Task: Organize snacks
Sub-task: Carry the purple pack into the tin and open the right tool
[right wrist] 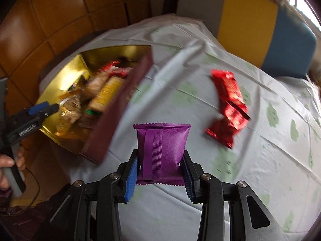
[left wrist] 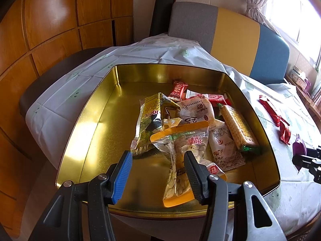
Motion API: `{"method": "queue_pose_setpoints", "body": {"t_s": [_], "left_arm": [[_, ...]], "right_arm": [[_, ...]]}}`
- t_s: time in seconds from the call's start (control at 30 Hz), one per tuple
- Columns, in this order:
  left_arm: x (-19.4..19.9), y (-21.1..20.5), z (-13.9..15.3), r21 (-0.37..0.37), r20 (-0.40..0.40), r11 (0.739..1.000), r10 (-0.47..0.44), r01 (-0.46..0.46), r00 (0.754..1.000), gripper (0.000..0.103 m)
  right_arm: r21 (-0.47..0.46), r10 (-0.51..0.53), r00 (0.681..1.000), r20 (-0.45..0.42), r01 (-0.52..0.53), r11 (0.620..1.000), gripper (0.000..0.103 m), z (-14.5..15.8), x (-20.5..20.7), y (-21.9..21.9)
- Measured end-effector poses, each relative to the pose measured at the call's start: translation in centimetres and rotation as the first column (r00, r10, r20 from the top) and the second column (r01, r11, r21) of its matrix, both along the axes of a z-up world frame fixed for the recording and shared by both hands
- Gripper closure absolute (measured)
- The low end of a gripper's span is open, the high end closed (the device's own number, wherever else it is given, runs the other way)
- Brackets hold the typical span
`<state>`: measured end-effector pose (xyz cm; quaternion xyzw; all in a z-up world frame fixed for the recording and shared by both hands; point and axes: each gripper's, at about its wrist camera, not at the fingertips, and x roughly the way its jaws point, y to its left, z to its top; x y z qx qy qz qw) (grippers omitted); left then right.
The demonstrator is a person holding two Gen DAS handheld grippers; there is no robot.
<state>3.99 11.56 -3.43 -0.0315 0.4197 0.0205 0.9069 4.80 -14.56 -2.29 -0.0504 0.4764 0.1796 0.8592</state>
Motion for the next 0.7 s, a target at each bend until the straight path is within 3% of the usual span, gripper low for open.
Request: {"method": "queue_pose_setpoints", "body": {"t_s": [0.37,0.7], "left_arm": [[0.0,0.4,-0.2,-0.002,-0.002,1.000,0.005,-0.005,1.000,0.049],[0.3,1.4,-0.7,-0.011,-0.014,0.999,0.030,-0.030,0.999,0.049]], "right_arm": [[0.072,0.162,0.986,0.045,-0.165,0.984,0.063,1.8,-0.5,6.7],[0.074,0.257,0.966,-0.012,-0.255,0.964,0.062,0.1,0.3,11.6]]}}
